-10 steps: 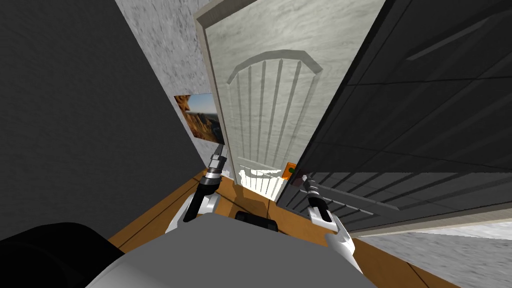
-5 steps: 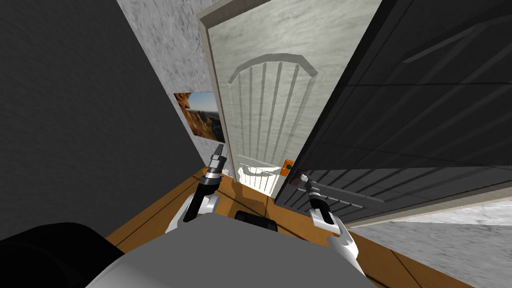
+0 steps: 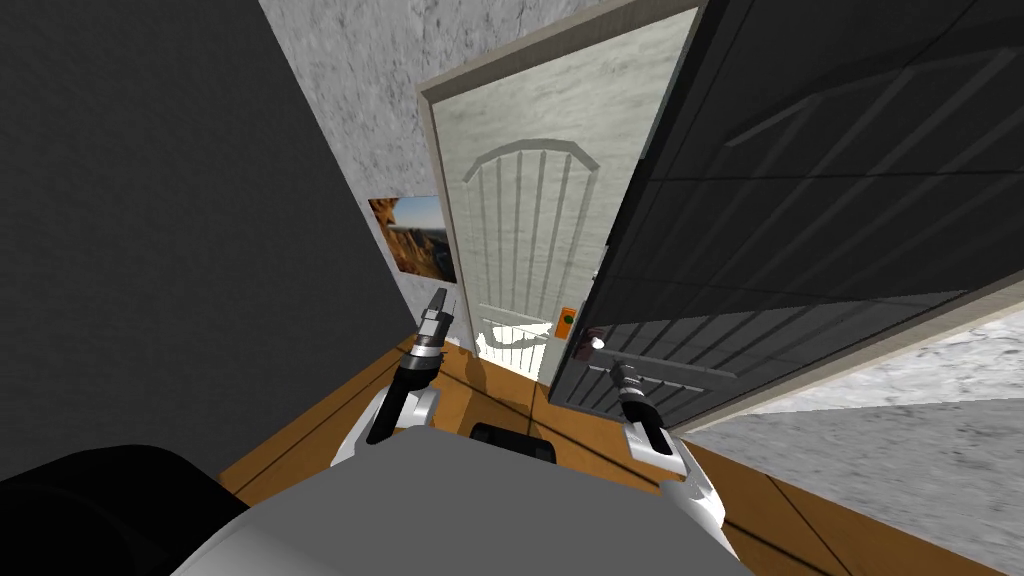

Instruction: Pull the door open

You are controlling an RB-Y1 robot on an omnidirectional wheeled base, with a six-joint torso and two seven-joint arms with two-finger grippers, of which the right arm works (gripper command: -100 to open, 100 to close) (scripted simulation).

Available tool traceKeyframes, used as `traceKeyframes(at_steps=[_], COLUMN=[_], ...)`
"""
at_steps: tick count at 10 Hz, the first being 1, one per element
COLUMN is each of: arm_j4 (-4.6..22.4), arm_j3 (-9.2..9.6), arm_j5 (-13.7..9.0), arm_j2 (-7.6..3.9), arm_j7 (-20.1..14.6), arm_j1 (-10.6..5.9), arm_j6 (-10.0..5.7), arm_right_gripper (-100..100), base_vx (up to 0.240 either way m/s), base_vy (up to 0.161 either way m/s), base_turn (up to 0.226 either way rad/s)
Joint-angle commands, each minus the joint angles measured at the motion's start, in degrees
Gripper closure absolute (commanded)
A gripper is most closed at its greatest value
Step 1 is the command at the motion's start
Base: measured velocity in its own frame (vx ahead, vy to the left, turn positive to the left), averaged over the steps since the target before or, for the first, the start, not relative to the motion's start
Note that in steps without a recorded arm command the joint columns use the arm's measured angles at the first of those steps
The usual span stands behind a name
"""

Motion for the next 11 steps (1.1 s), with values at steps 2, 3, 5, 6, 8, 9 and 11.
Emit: traceKeyframes(at_steps=[2,3,5,6,8,9,11], arm_j4=[-1.8,-2.3,-2.5,-1.6,-1.0,-0.8,-0.5], arm_j3=[2.14,2.84,3.14,2.44,1.98,1.84,1.87], arm_j5=[0.4,0.6,0.6,0.4,0.2,0.2,0.1], arm_j2=[-0.05,-0.08,-0.21,-0.20,-0.13,-0.05,0.20], arm_j7=[-1.3,-1.7,-2.0,-1.6,-1.2,-1.0,-0.7], arm_j1=[0.51,0.62,0.67,0.55,0.26,0.03,-0.67], arm_j6=[-0.33,-0.49,-0.47,-0.45,-0.46,-0.47,-0.56], arm_right_gripper=[-100,-100,-100,-100,-100,-100,-100], base_vx=[-0.186,-0.190,-0.153,0.089,0.158,0.185,0.178], base_vy=[-0.002,0.019,0.004,-0.056,-0.071,-0.044,-0.015], base_turn=[0.090,0.076,0.055,-0.062,-0.017,0.015,0.046])
